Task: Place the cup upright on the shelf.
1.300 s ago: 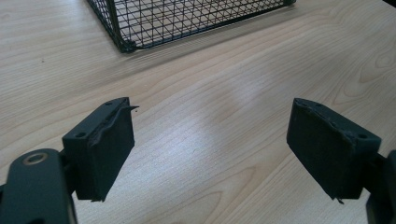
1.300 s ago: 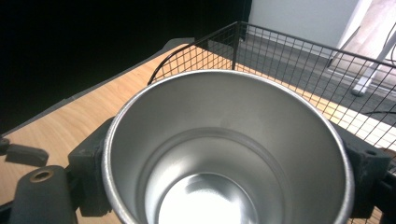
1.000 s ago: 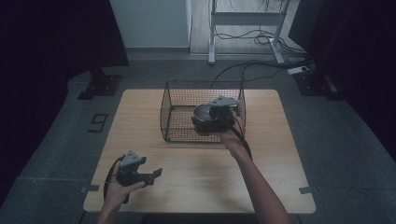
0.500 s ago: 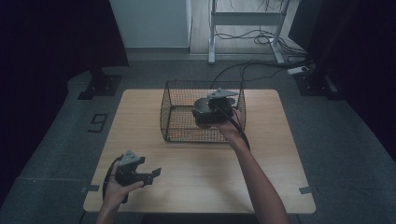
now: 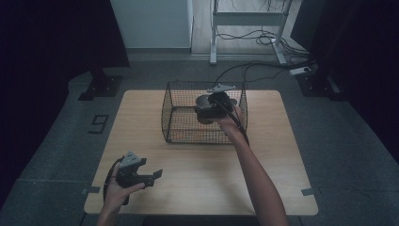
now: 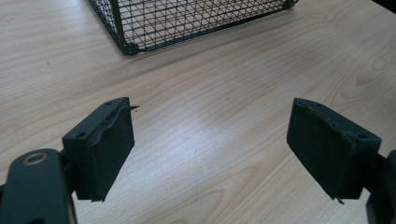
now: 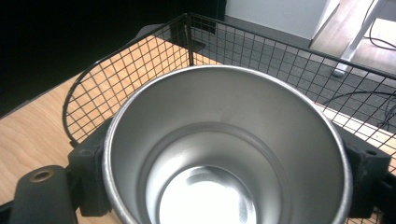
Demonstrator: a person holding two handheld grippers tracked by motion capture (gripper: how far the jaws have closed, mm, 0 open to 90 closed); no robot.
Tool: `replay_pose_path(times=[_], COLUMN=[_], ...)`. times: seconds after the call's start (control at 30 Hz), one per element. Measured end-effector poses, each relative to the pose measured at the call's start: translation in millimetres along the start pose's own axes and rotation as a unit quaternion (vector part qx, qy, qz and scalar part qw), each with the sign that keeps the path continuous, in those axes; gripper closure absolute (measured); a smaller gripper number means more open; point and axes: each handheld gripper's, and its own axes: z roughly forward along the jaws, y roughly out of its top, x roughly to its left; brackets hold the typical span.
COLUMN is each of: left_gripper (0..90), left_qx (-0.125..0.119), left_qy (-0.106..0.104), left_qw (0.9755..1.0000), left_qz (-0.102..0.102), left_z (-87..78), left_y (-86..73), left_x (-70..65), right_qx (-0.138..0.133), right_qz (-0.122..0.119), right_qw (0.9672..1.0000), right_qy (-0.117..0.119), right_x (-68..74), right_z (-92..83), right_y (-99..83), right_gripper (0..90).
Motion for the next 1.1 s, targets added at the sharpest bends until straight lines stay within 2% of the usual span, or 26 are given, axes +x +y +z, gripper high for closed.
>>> replay_pose_path(times=[0.23, 0.67, 1.1], left_gripper=[15.3, 15.3, 15.3], left_qx=[-0.002, -0.005, -0.007], left_qy=[0.000, 0.002, 0.002], left_qw=[1.0000, 1.0000, 1.0000], left_qz=[0.001, -0.001, -0.002], left_z=[-1.4, -4.8, -6.3], left_y=[0.2, 0.0, -0.6], left_x=[0.2, 3.2, 5.3], right_qx=[0.005, 0.015, 0.024], right_qz=[0.007, 0.005, 0.014], right_qw=[1.0000, 0.9998, 0.9995], right_qy=[0.001, -0.011, -0.011], right_x=[-4.6, -21.5, -33.1], right_z=[8.4, 24.3, 49.0], right_y=[2.9, 8.1, 9.2], right_gripper=[13.9, 14.0, 13.9])
